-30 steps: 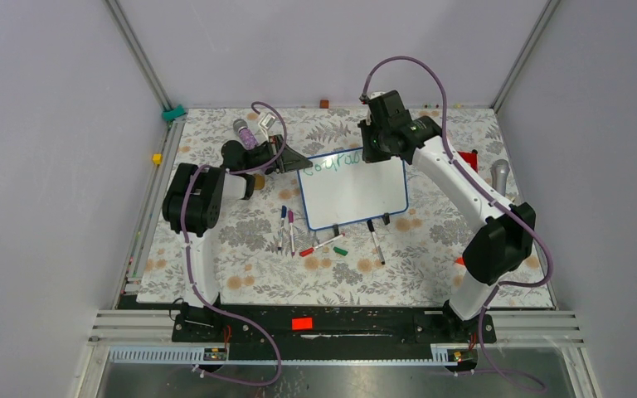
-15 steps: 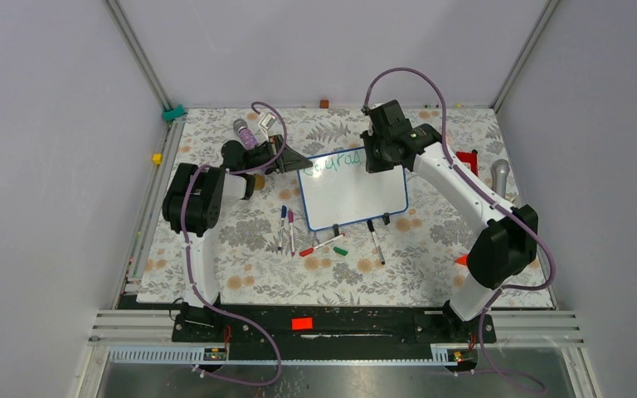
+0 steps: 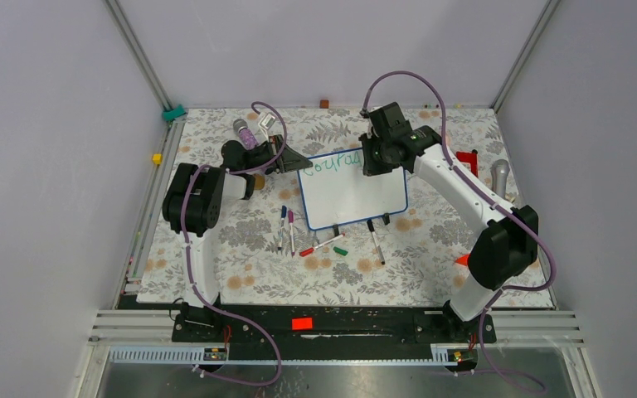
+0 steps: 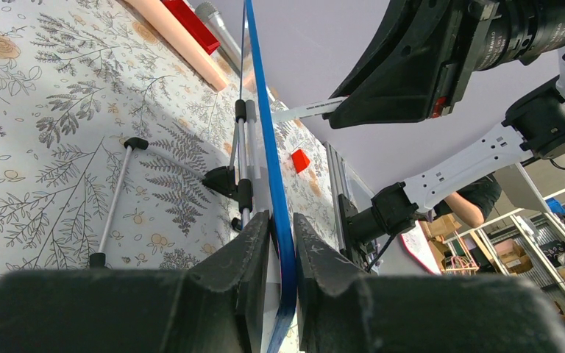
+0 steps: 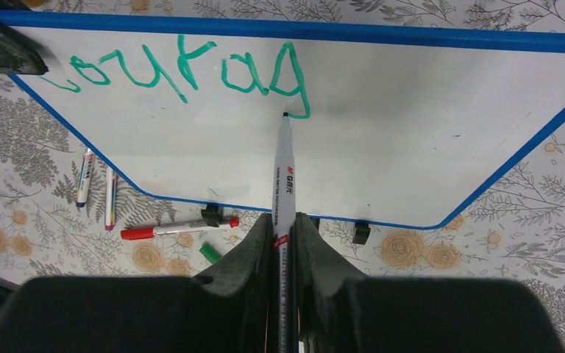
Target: Write a sentence on the whiteboard
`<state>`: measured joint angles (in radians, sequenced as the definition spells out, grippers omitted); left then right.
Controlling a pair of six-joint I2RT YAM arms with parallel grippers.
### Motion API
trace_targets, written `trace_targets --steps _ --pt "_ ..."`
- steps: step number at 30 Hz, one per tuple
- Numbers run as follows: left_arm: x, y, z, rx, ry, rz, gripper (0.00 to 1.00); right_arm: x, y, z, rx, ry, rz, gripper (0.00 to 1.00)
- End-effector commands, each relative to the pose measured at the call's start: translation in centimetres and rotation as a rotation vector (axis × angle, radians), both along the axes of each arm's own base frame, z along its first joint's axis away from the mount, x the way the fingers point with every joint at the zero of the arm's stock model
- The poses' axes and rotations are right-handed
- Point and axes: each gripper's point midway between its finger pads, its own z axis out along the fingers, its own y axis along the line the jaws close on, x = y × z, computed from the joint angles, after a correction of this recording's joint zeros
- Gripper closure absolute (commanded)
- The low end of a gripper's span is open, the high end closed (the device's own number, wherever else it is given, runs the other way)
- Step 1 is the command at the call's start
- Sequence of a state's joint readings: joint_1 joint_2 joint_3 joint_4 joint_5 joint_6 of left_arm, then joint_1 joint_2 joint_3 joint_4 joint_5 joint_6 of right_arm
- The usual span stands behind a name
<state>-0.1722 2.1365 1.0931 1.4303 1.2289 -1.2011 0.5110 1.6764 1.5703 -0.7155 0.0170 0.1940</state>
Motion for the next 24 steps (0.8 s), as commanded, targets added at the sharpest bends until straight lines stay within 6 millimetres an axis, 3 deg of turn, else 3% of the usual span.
trace_targets --steps 1,7,14,24 --pt "-0.7 -0.2 1.2 0.001 -0.093 -0.037 0.83 1.8 1.9 4.0 0.119 -0.117 0.021 1.00" --pt "-0.7 -0.2 1.4 0.002 -0.100 -0.041 0.77 0.3 1.5 5.1 0.148 -0.108 0.033 1.00" --pt "-0.7 -0.1 1.6 -0.001 -0.107 -0.033 0.72 0.9 -0.7 5.3 0.141 -0.122 -0.022 1.00" --pt "-0.8 0.9 1.7 -0.004 -0.122 0.026 0.82 1.5 -1.6 5.1 0.121 -0.128 -0.041 1.00"
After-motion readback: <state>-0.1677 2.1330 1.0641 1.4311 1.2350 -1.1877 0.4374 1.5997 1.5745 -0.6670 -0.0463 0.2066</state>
